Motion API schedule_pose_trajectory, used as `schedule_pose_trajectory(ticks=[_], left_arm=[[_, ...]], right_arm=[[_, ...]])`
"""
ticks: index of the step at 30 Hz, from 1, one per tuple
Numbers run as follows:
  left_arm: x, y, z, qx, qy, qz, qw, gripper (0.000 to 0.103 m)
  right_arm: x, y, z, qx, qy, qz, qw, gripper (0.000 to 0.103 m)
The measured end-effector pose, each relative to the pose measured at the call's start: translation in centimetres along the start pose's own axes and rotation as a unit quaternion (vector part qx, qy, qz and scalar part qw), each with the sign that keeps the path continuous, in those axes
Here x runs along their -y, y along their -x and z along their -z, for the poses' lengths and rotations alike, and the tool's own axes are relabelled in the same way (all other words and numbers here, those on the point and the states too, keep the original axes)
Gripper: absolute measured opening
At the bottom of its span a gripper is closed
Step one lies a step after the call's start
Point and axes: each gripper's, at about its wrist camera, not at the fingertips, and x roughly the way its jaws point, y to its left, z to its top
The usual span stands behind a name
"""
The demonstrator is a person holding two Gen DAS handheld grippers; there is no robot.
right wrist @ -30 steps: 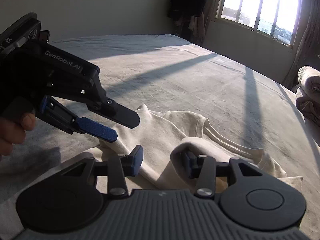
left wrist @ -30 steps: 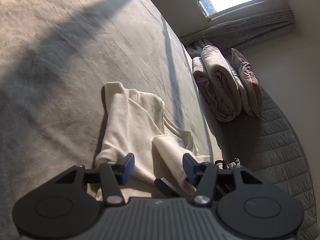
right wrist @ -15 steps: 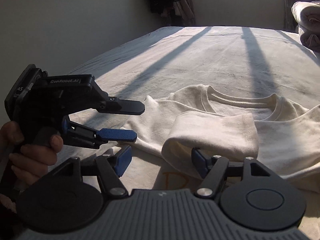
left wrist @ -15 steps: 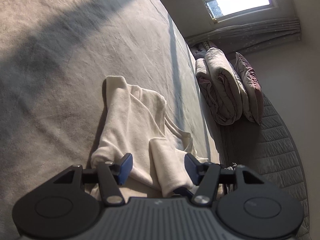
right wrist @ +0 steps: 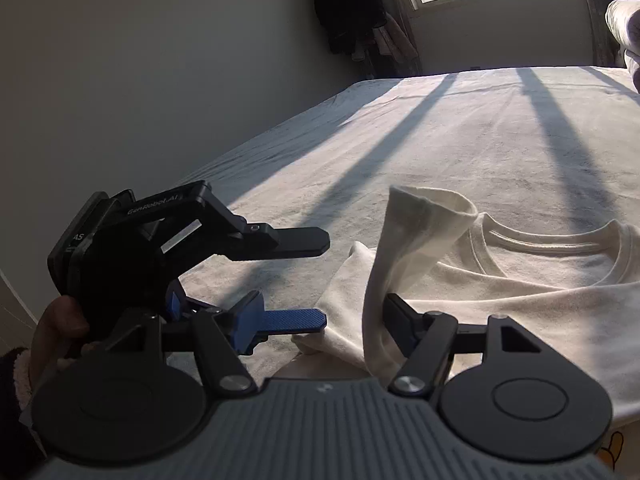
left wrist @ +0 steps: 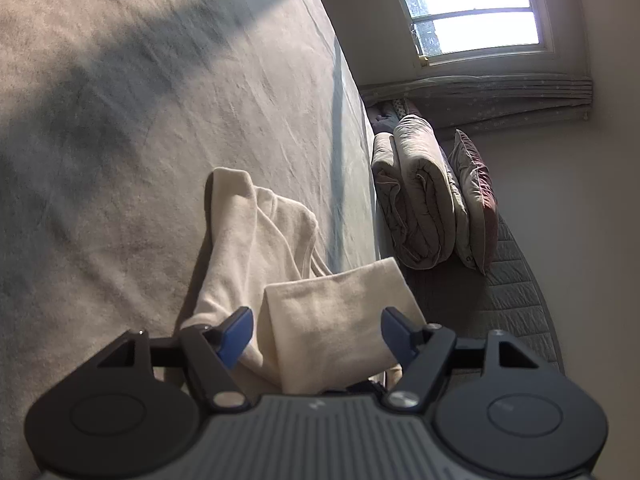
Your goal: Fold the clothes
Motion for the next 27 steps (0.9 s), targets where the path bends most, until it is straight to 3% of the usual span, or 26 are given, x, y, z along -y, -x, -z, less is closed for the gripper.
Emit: schedule_pose_trajectory(ticks=[4, 11, 16, 17, 22, 24, 27], left_arm=[[0.1, 0.2, 0.0, 0.002, -0.002, -0.005, 1.0000, 0.072], [0.9, 1.1, 0.3, 0.005, -0.014, 0.006, 0.9999, 0.072], [0.9, 1.1, 0.3, 0.006, -0.030, -0.036, 0.9989, 0.068], [0.9, 1.1, 0.4, 0.008, -0.036, -0.051, 0.9980, 0.066], [1.5, 0.6, 0.6, 0.024, -0.070, -0.121, 0.9899, 0.033], [2.0, 0.6, 0.6, 0.035, -0.086, -0.148, 0.9845, 0.024], [2.7, 0.8, 0.8, 0.052, -0.121, -0.183, 0.9742, 0.014]], right_arm=[[-0.2, -0.3, 1.0, -0.019, 0.025, 0.009, 0.999, 0.070], [2.4, 2.3, 1.5, -0.011, -0.001, 0.040, 0.999, 0.070], [4.9, 5.0, 0.8, 0.000, 0.013, 0.111, 0.994, 0.070], [6.0, 5.6, 0.6, 0.004, 0.008, 0.136, 0.991, 0.070], [11.3, 7.9, -0.2, 0.028, -0.033, 0.259, 0.965, 0.070], [13.4, 8.2, -0.5, 0.029, -0.055, 0.287, 0.956, 0.068], [15.5, 7.9, -0.7, 0.025, -0.079, 0.302, 0.950, 0.056]])
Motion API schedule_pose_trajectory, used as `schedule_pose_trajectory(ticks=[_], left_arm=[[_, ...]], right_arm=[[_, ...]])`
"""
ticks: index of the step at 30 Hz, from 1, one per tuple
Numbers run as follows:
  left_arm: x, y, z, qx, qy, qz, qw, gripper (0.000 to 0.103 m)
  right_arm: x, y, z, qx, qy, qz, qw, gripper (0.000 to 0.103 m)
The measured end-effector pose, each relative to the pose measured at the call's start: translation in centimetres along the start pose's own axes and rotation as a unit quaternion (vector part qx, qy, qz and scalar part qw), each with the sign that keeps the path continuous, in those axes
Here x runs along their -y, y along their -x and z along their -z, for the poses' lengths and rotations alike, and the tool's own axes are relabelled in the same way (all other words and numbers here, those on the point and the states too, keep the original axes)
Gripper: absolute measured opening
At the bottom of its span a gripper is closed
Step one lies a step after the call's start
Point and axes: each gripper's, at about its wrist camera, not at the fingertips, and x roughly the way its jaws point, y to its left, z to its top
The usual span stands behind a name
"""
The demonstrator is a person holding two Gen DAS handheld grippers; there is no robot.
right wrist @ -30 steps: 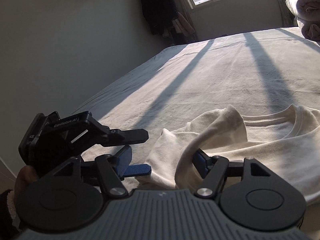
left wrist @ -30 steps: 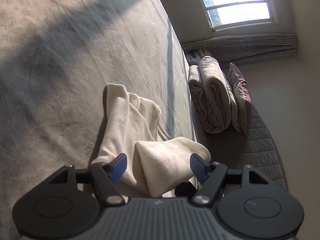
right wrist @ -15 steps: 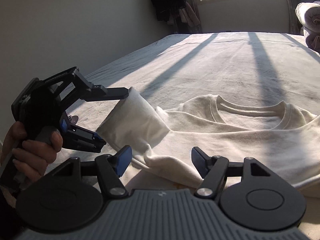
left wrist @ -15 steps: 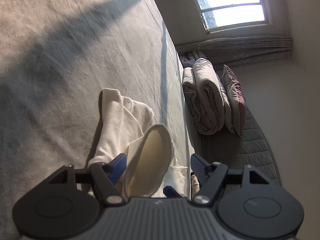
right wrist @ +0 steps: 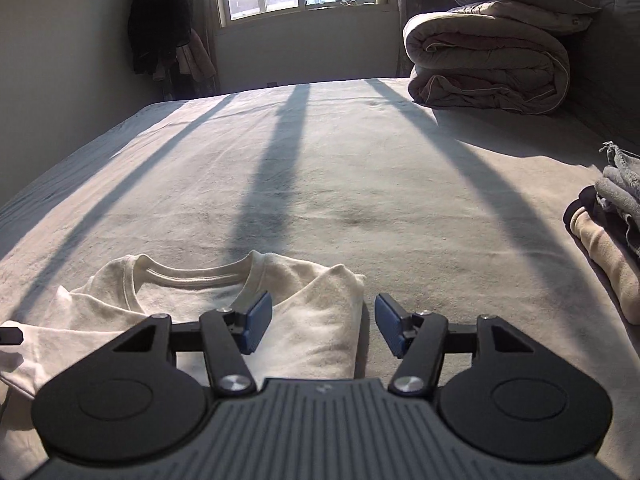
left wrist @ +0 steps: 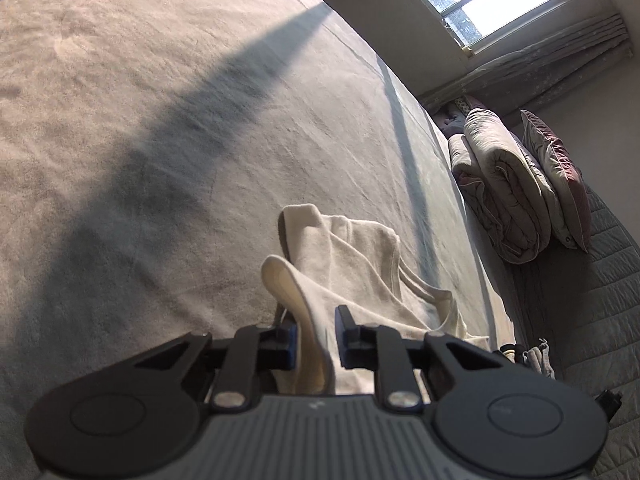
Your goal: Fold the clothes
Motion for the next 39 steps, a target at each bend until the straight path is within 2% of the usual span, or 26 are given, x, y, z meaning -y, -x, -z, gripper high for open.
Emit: schedule_pose_trajectory(ticks=[2, 5, 6, 13, 15, 20, 23, 24, 26, 27, 28, 30, 33, 37, 38, 39], left_arm=[[0.4, 0.3, -0.1, 0.014, -0.031, -0.013, 0.9993, 0.005], [0.9, 0.8, 0.1, 0.031, -0.056, -0.007, 0.9979, 0.004], [1.0, 0.9, 0.1, 0.036, -0.062, -0.004, 0.9974, 0.004], [3.0, 0.1, -1.3, 0.061, -0.078, 0.038, 0.9944, 0.004], [3.3, -1.1, -1.7, 0.059, -0.086, 0.029, 0.9941, 0.004], [2.2, -4.6, -1.5, 0.031, -0.107, -0.042, 0.9929, 0.006], [2.0, -4.4, -1.3, 0.036, -0.113, -0.044, 0.9920, 0.008], [2.4, -3.9, -1.3, 0.042, -0.118, -0.053, 0.9907, 0.011], [3.2, -2.9, -1.3, 0.056, -0.129, -0.072, 0.9875, 0.026], [3.7, -2.3, -1.2, 0.066, -0.137, -0.082, 0.9849, 0.035], [4.1, -1.8, -1.0, 0.075, -0.146, -0.085, 0.9827, 0.036], [4.8, -0.4, -0.4, 0.089, -0.166, -0.087, 0.9783, 0.036], [5.3, 1.1, 0.4, 0.107, -0.174, -0.075, 0.9761, 0.036], [5.3, 0.7, 1.9, 0.093, -0.188, -0.053, 0.9763, 0.034], [5.3, 0.3, 2.2, 0.089, -0.194, -0.055, 0.9754, 0.033], [5.1, -0.2, 2.5, 0.084, -0.197, -0.057, 0.9751, 0.033]], right_arm=[[0.7, -1.0, -0.2, -0.007, -0.011, 0.006, 1.000, 0.049], [1.0, -2.1, 0.1, -0.013, -0.012, 0.007, 1.000, 0.019], [1.1, -2.3, 0.2, -0.014, -0.014, 0.007, 1.000, 0.005], [4.0, -2.0, 0.6, 0.022, -0.073, 0.015, 0.997, 0.004], [5.1, -1.9, 0.8, 0.031, -0.091, 0.026, 0.995, 0.000], [7.2, -2.1, 1.2, 0.020, -0.119, 0.020, 0.992, 0.000], [7.3, -0.9, 1.2, 0.010, -0.114, -0.006, 0.993, 0.005], [7.1, -0.4, 1.2, 0.008, -0.107, -0.015, 0.994, 0.015], [6.5, 0.8, 1.2, 0.002, -0.083, -0.032, 0.996, 0.016], [6.1, 1.4, 1.3, 0.000, -0.069, -0.039, 0.997, 0.025], [5.7, 2.1, 1.5, 0.001, -0.052, -0.045, 0.998, 0.046], [4.8, 3.4, 2.0, 0.002, -0.015, -0.057, 0.998, 0.061], [3.1, 4.5, 3.5, -0.007, 0.061, -0.057, 0.996, 0.061], [1.0, 3.9, 5.3, -0.021, 0.140, -0.029, 0.989, 0.061], [0.5, 3.5, 5.6, -0.021, 0.153, -0.017, 0.988, 0.059], [0.2, 3.1, 5.7, -0.020, 0.165, -0.002, 0.986, 0.050]])
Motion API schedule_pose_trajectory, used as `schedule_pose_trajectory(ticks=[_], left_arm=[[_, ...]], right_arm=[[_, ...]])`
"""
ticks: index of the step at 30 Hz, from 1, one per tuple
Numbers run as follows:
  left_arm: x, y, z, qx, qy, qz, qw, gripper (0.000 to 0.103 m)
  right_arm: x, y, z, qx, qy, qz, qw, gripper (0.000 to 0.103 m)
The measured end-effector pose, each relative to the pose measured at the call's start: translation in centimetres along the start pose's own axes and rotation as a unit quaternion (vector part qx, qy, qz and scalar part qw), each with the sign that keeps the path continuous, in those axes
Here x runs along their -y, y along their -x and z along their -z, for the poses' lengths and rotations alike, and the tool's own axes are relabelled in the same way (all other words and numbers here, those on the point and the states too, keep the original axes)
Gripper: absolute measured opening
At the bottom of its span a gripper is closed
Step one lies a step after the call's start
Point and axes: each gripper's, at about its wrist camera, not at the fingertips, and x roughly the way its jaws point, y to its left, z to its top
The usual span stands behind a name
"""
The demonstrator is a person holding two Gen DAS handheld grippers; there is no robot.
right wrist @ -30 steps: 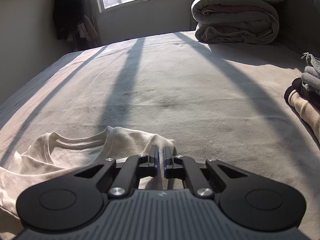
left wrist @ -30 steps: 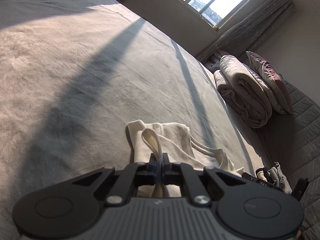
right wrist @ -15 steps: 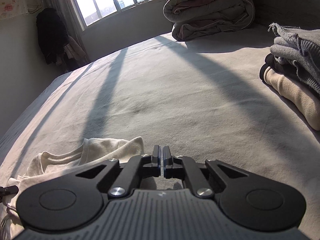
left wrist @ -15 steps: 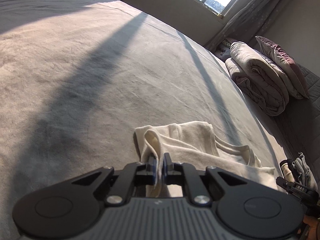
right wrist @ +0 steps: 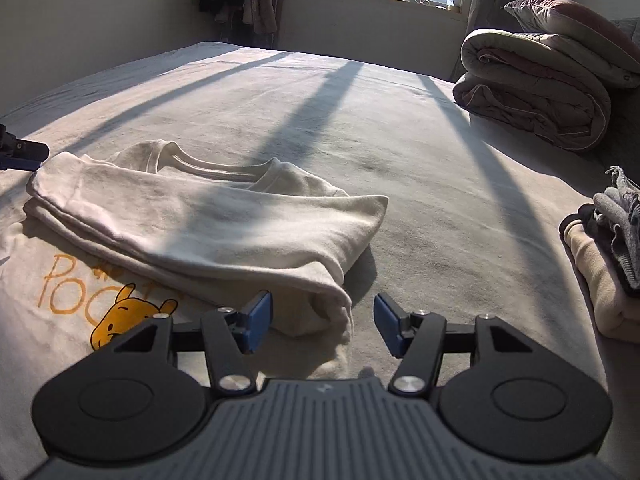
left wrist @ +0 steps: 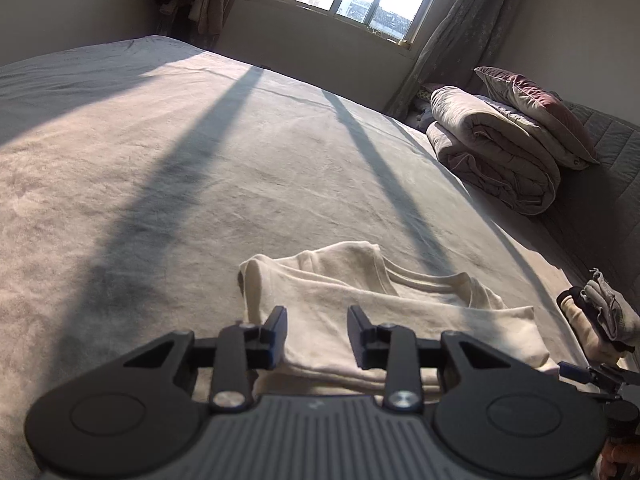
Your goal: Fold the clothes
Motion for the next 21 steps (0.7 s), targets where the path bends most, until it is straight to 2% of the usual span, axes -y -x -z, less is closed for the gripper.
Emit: schedule_pose_trajectory(ticks=[1, 2, 4, 8, 10, 13, 15, 18, 19, 21], left_arm=[[-0.1, -0.6, 0.4, -0.012, 0.003, 0.000, 0.9999, 0.031], [-0.1, -1.1, 0.7, -0.024, 0.007, 0.001, 0.9997, 0.030], [-0.3, -2.0, 1.4, -0.050, 0.012, 0.008, 0.9987, 0.026], [0.6, -2.0, 1.9, -0.053, -0.033, 0.002, 0.9980, 0.026], [0.6, -1.7, 1.8, -0.052, -0.032, 0.004, 0.9981, 0.026], [0.7, -1.1, 1.4, -0.045, -0.024, 0.008, 0.9987, 0.026], [1.2, -0.7, 1.1, -0.037, -0.027, 0.011, 0.9989, 0.026], [3.1, -0.4, 0.2, -0.031, -0.050, 0.031, 0.9978, 0.026], [3.9, -0.4, -0.2, -0.029, -0.058, 0.040, 0.9971, 0.026], [5.5, -1.3, -0.4, -0.047, -0.061, 0.066, 0.9949, 0.026]], right_arm=[[-0.2, -0.3, -0.1, -0.002, 0.012, 0.020, 1.000, 0.036], [-0.3, -0.5, -0.1, -0.004, 0.024, 0.040, 0.999, 0.030], [0.6, -0.8, 0.1, -0.018, 0.008, 0.047, 0.999, 0.029], [3.1, -1.2, 1.3, -0.028, -0.081, 0.023, 0.996, 0.033], [2.7, -0.7, 1.3, -0.018, -0.073, 0.024, 0.997, 0.033], [0.7, 0.5, 1.2, 0.009, -0.001, 0.047, 0.999, 0.033], [-0.7, 1.0, 1.4, 0.027, 0.061, 0.063, 0.996, 0.031], [-2.6, 1.1, 2.0, 0.042, 0.156, 0.074, 0.984, 0.021], [-2.9, 0.9, 2.3, 0.041, 0.174, 0.075, 0.981, 0.015], [-3.0, 0.7, 2.7, 0.042, 0.192, 0.078, 0.978, 0.011]])
